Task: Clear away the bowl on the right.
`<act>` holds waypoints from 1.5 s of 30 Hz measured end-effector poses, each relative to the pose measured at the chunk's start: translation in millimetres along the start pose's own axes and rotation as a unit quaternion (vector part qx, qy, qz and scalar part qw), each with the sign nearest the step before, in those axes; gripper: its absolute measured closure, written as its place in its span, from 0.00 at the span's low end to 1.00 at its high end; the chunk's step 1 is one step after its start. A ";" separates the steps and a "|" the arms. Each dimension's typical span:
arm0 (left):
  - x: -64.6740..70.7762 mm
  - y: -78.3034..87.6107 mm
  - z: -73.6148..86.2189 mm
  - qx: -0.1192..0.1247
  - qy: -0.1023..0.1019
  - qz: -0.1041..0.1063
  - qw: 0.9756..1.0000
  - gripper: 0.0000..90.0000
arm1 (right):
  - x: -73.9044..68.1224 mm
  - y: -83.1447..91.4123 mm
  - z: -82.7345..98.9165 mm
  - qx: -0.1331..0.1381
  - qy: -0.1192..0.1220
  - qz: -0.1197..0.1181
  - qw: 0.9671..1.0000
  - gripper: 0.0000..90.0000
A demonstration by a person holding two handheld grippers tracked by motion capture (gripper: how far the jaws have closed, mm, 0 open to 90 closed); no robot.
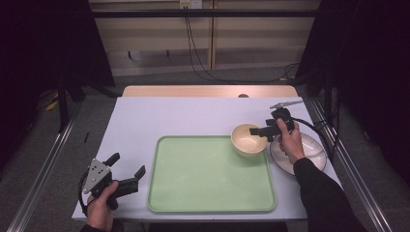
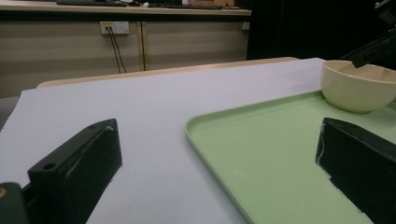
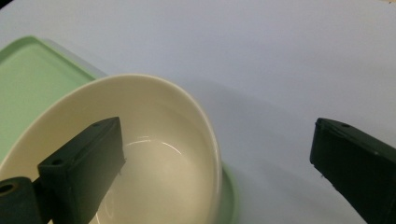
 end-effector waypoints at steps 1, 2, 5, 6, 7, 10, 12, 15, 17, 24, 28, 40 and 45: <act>0.0 0.1 0.0 0.001 0.000 0.000 1.000 0.00 | -0.4 1.2 -0.1 0.010 -0.001 0.011 1.000 0.03; 0.0 0.2 -0.1 0.001 0.000 0.000 1.000 0.00 | -0.4 1.2 -0.1 0.010 -0.001 0.011 1.000 0.03; 0.0 0.0 -0.2 0.001 -0.001 0.000 1.000 0.00 | -0.5 6.2 1.1 0.031 0.000 0.033 0.999 0.03; 0.2 0.0 -0.2 0.001 0.000 -0.001 1.000 0.00 | -0.4 8.3 1.3 0.036 -0.001 0.036 0.999 0.03; 0.4 0.2 -0.3 0.000 0.000 -0.003 1.000 0.00 | 0.1 10.3 1.3 0.044 -0.003 0.039 0.998 0.03; -0.1 0.1 -0.1 0.001 0.000 -0.001 1.000 0.00 | 0.7 15.7 1.6 0.053 -0.005 0.040 0.998 0.03; 0.0 0.0 -0.1 0.001 0.000 -0.001 1.000 0.00 | 0.9 16.9 1.8 0.055 -0.003 0.039 0.998 0.03; 0.0 0.1 -0.2 0.001 0.000 -0.002 1.000 0.00 | 0.6 22.3 3.2 0.054 -0.002 0.036 0.998 0.03; 0.0 0.1 -0.2 0.001 0.000 -0.001 1.000 0.00 | 0.6 25.0 3.8 0.058 0.000 0.035 0.998 0.03; 0.3 0.3 -0.3 0.001 0.000 -0.003 1.000 0.00 | 3.4 35.2 7.7 0.072 0.001 0.028 0.997 0.02; 0.3 0.2 -0.5 -0.001 -0.001 -0.001 1.000 0.00 | 7.1 39.0 13.7 0.083 0.003 0.031 0.996 0.02; 0.1 0.4 -0.6 -0.003 -0.002 -0.001 1.000 0.00 | 11.5 60.0 30.9 0.104 0.006 0.050 0.993 0.02; 0.2 0.4 -0.6 -0.003 -0.002 -0.002 1.000 0.00 | 11.6 66.6 37.6 0.110 0.006 0.053 0.992 0.02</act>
Point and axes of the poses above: each handheld gripper's, and its own axes: y roughly backward along the jaws, z roughly out of its underside, x roughly to its right, the point moved 1 cm from there along -y, roughly forward along the jaws, and after that the axes turned 11 degrees about z, right-handed, at the moved point
